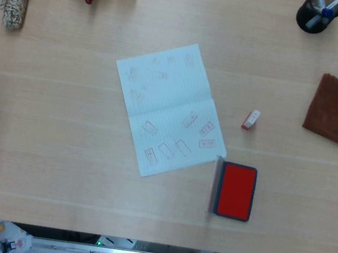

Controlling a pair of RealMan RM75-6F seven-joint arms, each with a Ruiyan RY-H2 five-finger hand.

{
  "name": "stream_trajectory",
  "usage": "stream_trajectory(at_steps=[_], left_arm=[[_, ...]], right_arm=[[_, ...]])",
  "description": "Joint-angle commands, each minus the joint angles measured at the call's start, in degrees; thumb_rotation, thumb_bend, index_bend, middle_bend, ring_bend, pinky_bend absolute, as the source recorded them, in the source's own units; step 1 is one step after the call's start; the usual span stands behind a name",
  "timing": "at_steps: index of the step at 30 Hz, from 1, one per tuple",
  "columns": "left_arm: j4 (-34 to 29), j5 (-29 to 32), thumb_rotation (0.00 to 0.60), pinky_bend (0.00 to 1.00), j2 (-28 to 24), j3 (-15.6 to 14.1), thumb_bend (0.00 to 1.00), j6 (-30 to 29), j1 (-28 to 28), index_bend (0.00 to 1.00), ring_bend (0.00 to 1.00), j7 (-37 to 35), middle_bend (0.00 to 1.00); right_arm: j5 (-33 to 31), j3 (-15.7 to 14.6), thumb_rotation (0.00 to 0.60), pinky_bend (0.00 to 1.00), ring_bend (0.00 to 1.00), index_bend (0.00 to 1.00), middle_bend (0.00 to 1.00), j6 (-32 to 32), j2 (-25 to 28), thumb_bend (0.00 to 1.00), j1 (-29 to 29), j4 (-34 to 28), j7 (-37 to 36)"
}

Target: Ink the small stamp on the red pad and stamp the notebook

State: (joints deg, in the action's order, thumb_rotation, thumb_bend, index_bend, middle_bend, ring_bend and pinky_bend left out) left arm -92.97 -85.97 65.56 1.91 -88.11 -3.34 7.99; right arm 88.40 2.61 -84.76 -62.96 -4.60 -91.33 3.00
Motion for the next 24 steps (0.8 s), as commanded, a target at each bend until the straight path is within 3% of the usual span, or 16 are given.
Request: stream_trajectory(at_steps=[1,13,24], left_arm=[[-0.1,0.1,0.600,0.15,-0.1,-0.2,0.26,0.2,0.1,0.22,0.18,0.2,0.20],[-0.7,-0.8,0.600,0.15,-0.6,-0.2,0.26,-0.2,0.3,0.21,0.18,-0.8,0.20],[-1.7,-0.6,0.600,0.15,-2.0,-0.5,0.26,0.8,0.1,0.21,0.19,-1.6,0.20]], right_arm=[[0.4,-0.2,0.600,0.30,0.27,0.43,0.38,-0.3,0.1,0.20,0.1,0.0,-0.3],[4.9,0.0,0.600,0.30,0.27,0.43,0.39,2.7,0.7,0.20,-3.9,-1.2,0.2],[9.1,1.5,0.600,0.30,0.27,0.45,0.39,16.5,-1.4,0.20,-15.9,-2.2,6.2]])
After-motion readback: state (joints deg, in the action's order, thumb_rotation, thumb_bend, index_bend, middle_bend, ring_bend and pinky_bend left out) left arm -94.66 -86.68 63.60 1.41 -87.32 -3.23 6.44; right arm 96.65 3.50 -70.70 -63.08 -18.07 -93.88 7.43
